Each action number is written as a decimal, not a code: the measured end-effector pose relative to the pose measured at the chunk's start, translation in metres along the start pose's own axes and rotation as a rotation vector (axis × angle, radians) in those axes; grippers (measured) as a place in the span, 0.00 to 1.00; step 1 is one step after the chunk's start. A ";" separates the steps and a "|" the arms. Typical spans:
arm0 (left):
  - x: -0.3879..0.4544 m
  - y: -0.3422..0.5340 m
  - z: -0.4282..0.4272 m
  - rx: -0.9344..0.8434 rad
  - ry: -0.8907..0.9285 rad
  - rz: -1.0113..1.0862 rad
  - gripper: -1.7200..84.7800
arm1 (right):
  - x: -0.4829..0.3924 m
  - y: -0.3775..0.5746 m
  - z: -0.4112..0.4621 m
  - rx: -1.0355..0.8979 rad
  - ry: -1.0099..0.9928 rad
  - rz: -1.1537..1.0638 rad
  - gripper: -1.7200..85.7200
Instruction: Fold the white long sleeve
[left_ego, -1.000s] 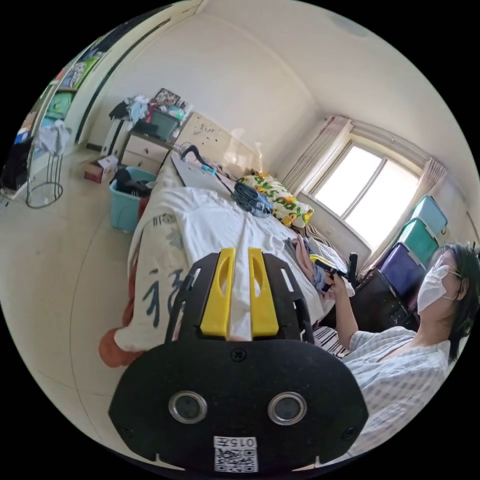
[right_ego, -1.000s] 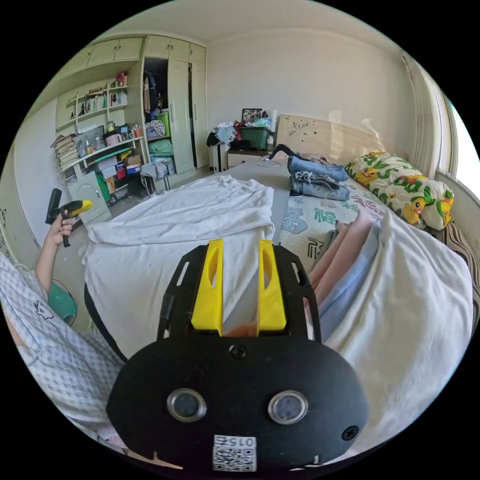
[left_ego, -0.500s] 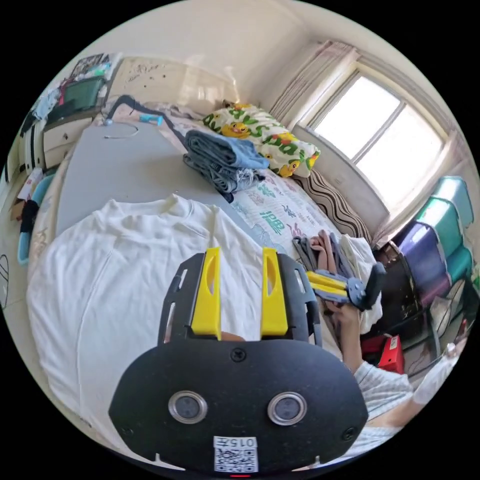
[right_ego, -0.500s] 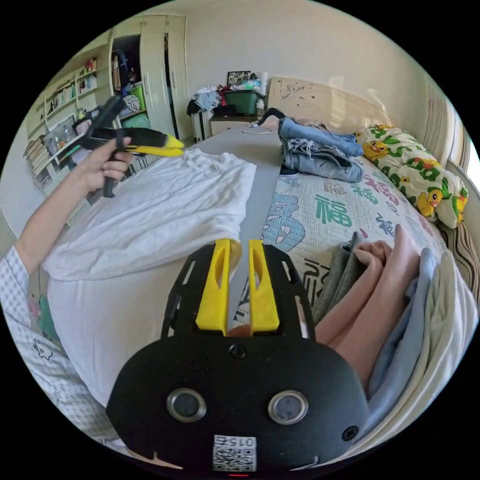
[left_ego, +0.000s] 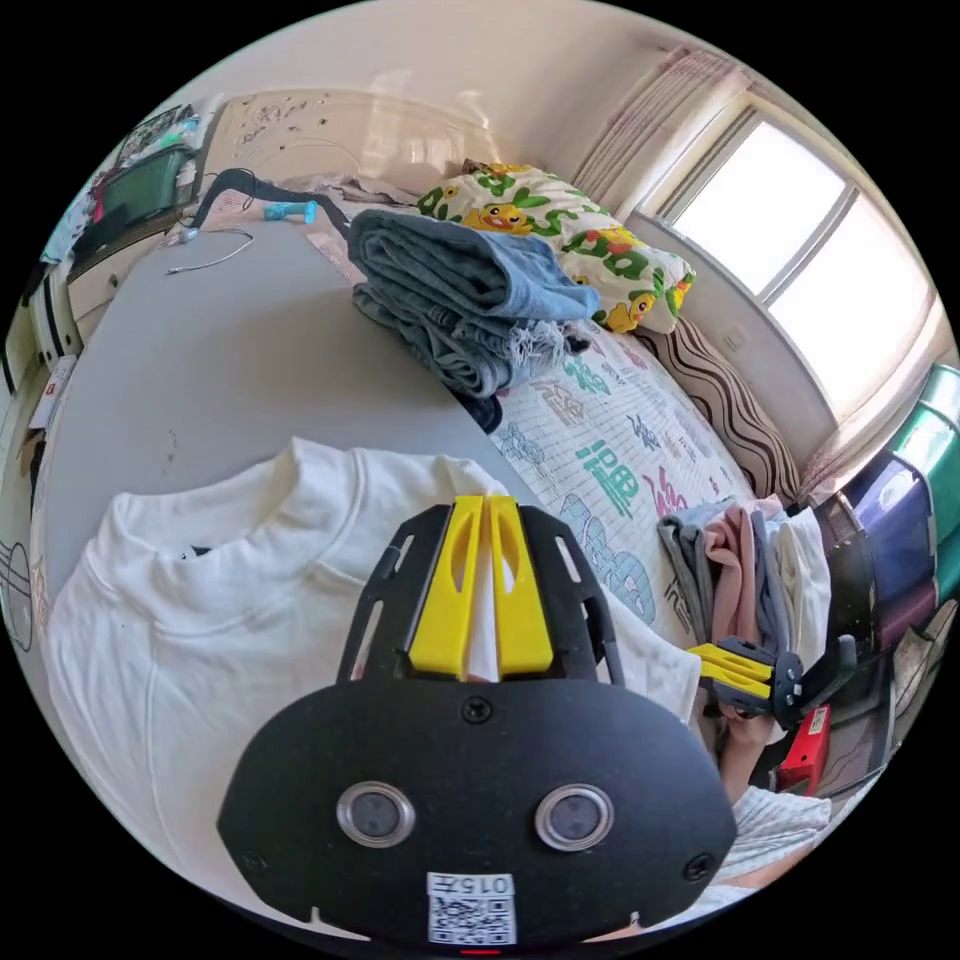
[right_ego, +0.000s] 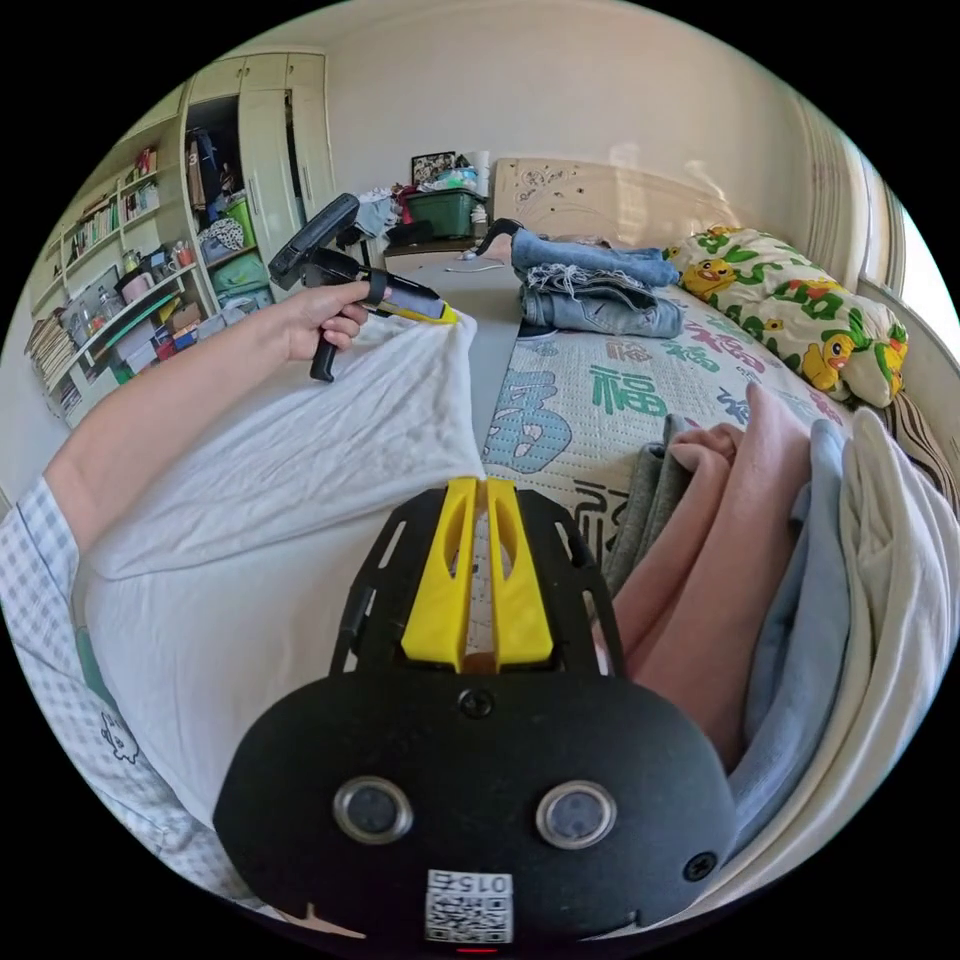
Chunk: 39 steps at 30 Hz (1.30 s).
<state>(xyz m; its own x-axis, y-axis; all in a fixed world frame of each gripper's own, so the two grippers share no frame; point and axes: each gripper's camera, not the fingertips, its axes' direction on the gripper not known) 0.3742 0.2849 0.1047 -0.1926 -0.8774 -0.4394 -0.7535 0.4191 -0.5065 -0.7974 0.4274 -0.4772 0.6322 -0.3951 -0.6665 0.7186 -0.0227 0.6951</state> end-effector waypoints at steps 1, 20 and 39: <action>-0.001 0.000 -0.002 0.023 -0.013 -0.014 0.03 | 0.007 0.002 0.007 -0.003 0.009 0.003 0.03; -0.020 0.374 -0.283 0.309 0.241 0.198 0.10 | 0.083 0.090 0.045 0.071 0.218 0.039 0.08; -0.067 0.665 -0.249 0.442 -0.077 0.029 0.12 | -0.239 0.405 0.036 0.061 -0.406 -0.516 0.14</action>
<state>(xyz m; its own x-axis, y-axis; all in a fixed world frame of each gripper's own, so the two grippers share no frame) -0.2705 0.5640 -0.0176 -0.1499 -0.8509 -0.5035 -0.4039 0.5175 -0.7543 -0.6677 0.4792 -0.0265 0.0427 -0.6341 -0.7721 0.8752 -0.3490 0.3350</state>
